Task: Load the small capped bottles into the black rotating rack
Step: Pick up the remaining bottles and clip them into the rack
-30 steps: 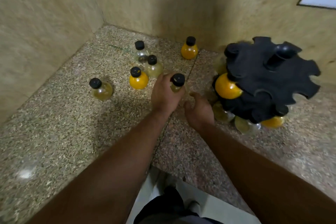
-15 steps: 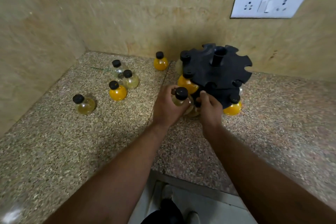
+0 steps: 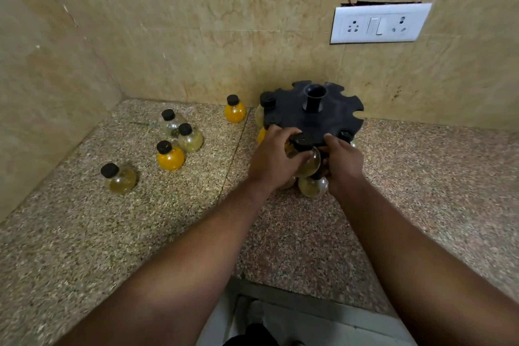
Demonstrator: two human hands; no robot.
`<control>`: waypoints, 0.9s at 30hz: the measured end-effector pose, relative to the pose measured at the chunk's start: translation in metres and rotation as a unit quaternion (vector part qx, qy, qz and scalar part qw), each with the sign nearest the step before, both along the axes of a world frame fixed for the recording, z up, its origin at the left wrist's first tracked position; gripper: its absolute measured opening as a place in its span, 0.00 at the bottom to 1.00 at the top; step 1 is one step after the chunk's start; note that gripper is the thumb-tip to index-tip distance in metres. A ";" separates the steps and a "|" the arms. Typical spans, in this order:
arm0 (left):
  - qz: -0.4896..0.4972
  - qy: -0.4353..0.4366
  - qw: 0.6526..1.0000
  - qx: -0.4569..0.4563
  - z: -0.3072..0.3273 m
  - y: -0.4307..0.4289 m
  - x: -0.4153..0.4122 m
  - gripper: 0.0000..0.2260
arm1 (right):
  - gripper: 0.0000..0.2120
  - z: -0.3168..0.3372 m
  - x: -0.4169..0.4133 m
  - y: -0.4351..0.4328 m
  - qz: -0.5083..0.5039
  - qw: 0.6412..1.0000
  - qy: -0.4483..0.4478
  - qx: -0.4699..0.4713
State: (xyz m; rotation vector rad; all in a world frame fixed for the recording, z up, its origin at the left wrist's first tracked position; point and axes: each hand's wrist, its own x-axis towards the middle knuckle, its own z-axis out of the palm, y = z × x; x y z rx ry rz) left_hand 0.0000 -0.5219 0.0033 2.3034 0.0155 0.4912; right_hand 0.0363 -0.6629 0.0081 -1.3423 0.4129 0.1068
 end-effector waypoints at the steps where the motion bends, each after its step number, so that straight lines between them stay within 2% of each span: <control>1: 0.001 0.004 1.000 0.010 0.000 0.000 0.003 0.25 | 0.09 -0.001 0.003 0.000 0.010 1.000 -0.005 -0.011; 7: 0.024 0.004 0.997 0.071 -0.001 -0.001 0.012 0.24 | 0.11 -0.005 0.009 0.003 0.033 0.998 -0.018 -0.052; 15: 0.066 0.032 0.997 -0.008 -0.010 0.013 0.018 0.23 | 0.10 -0.019 -0.001 0.030 0.030 0.998 -0.040 -0.032; 20: 0.158 0.041 0.984 -0.075 -0.015 0.038 0.020 0.22 | 0.19 -0.024 -0.012 0.055 0.093 0.990 -0.048 -0.099; 27: 0.196 0.107 0.966 -0.132 -0.044 0.079 0.001 0.19 | 0.19 -0.045 -0.025 0.092 0.197 0.963 -0.037 -0.182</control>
